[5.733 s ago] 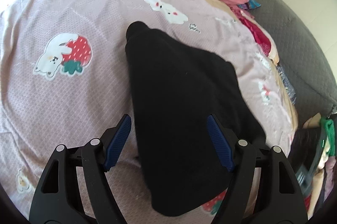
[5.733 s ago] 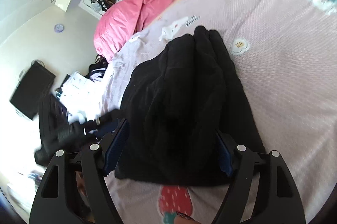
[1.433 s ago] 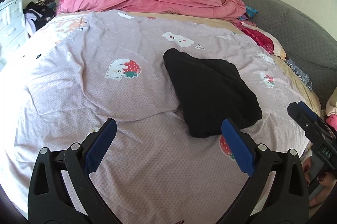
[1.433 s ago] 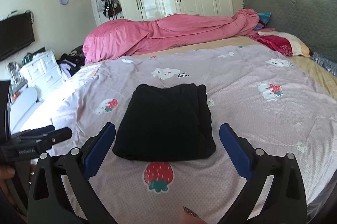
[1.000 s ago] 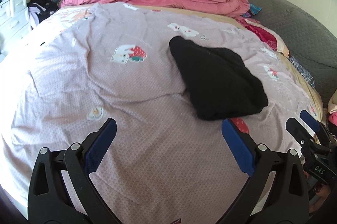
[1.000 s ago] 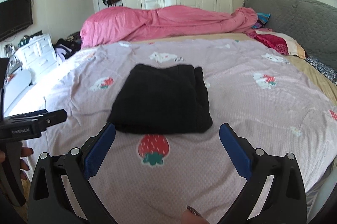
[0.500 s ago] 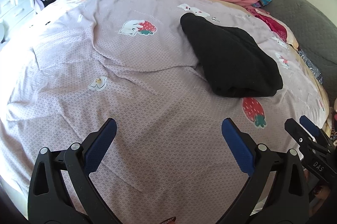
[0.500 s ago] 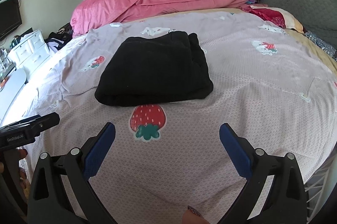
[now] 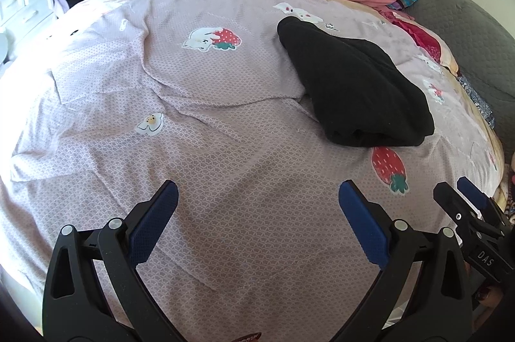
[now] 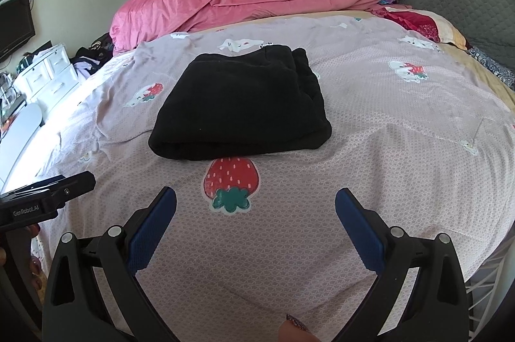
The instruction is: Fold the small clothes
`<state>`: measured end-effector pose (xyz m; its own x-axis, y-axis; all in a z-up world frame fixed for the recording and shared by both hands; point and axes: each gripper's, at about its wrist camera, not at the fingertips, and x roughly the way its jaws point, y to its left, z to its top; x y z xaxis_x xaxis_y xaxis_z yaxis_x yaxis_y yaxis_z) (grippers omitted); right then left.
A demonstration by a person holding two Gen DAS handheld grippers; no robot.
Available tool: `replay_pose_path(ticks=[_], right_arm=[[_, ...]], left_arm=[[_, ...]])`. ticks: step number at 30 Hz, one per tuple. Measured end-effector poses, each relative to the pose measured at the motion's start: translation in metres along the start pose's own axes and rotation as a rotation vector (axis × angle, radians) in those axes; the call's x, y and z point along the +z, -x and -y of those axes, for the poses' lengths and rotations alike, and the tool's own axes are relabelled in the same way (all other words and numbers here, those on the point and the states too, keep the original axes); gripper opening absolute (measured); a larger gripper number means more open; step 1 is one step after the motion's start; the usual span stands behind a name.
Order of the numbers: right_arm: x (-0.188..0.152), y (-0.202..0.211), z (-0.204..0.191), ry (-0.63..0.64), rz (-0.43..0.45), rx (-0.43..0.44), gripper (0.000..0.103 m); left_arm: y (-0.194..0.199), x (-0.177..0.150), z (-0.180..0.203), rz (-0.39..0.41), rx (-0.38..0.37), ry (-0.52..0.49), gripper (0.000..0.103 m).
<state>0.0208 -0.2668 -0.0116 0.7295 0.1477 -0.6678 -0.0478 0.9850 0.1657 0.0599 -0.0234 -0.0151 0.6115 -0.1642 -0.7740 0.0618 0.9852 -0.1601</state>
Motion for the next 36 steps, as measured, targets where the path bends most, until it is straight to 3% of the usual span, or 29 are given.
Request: replay_pose_path(ticks=[36], right_arm=[[0.0005,0.0071,0.0033,-0.004,0.018,-0.013,0.099]], left_arm=[[0.0038,-0.0019,-0.0011,-0.008,0.033,0.016,0.094]])
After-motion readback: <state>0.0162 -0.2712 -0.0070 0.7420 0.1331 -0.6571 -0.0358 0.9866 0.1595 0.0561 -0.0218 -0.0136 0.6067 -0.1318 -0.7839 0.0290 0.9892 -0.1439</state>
